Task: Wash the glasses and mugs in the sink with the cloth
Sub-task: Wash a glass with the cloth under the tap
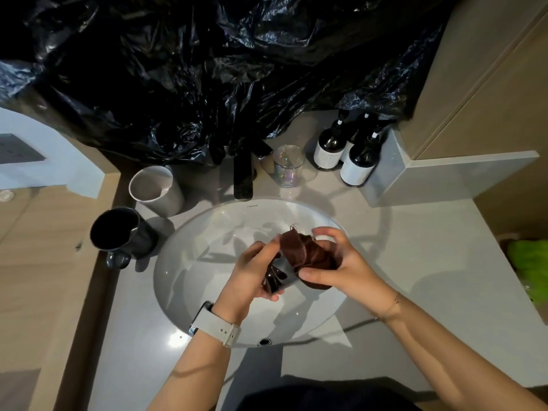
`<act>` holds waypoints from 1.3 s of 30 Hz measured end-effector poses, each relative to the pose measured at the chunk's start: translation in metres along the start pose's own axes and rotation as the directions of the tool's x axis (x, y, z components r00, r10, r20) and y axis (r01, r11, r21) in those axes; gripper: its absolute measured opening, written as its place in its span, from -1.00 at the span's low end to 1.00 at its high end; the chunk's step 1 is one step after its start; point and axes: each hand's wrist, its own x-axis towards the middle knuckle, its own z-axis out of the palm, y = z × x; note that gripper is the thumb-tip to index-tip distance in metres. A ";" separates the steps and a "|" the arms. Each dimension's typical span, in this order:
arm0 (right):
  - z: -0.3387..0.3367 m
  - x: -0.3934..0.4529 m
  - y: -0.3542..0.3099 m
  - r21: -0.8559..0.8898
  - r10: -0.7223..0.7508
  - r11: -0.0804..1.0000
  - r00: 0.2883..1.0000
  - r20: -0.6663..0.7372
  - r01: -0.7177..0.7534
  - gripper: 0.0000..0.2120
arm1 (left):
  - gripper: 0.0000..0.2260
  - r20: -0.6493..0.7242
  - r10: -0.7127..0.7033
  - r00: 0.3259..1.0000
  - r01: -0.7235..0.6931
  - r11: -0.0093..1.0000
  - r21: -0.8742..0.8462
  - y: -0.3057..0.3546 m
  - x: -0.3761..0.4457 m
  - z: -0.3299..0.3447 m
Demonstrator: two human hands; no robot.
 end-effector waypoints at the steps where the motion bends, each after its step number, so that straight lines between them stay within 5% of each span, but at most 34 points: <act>1: -0.002 0.001 -0.001 0.010 0.038 0.999 0.999 0.036 -0.038 -0.43 | -0.41 -0.009 0.010 1.000 -0.010 1.000 0.021 0.001 0.001 0.001; 6: -0.006 -0.004 -0.019 -0.037 0.091 0.996 0.947 0.308 -0.083 -0.86 | -0.48 0.158 -0.081 0.984 0.084 0.996 -0.011 0.005 0.002 0.008; 9: -0.004 -0.005 -0.026 -0.064 0.106 0.994 0.929 0.354 -0.089 -0.72 | -0.51 0.232 -0.168 0.958 0.182 0.983 -0.038 0.007 0.002 0.010; 16: -0.001 -0.006 -0.028 -0.082 0.115 0.992 0.945 0.306 -0.094 -0.89 | -0.61 0.024 -0.182 0.983 0.181 0.983 0.008 0.013 0.010 0.022; 21: -0.007 -0.002 -0.029 0.068 0.274 0.949 0.914 0.299 -0.307 -0.68 | -0.66 -0.098 0.024 0.995 -0.019 0.999 0.049 0.012 -0.005 0.031; 25: -0.004 0.009 -0.029 0.354 0.386 0.789 0.854 0.349 -0.502 -0.52 | -0.70 -0.202 0.341 0.918 -0.267 0.909 0.320 0.006 -0.013 0.035; 27: -0.003 0.012 -0.031 0.413 0.374 0.754 0.851 0.369 -0.510 -0.58 | -0.70 -0.183 0.395 0.900 -0.324 0.889 0.324 0.007 -0.012 0.034; 30: 0.001 0.005 -0.034 0.295 0.303 0.876 0.912 0.277 -0.381 -0.70 | -0.73 -0.151 0.262 0.953 -0.234 0.955 0.180 0.010 -0.001 0.027; 33: 0.013 -0.004 -0.032 -0.023 0.092 0.996 0.975 0.203 -0.089 -0.85 | -0.67 0.029 -0.171 0.985 0.173 0.980 -0.095 0.009 0.009 0.023; 36: 0.018 -0.004 -0.016 -0.484 -0.062 0.860 0.974 0.218 0.163 -0.84 | -0.77 0.154 -0.448 0.881 0.474 0.837 -0.274 0.003 0.013 0.020; 39: 0.008 -0.004 -0.007 -0.462 -0.098 0.861 0.961 0.257 0.212 -0.79 | -0.75 0.136 -0.452 0.882 0.471 0.831 -0.296 0.004 0.011 0.023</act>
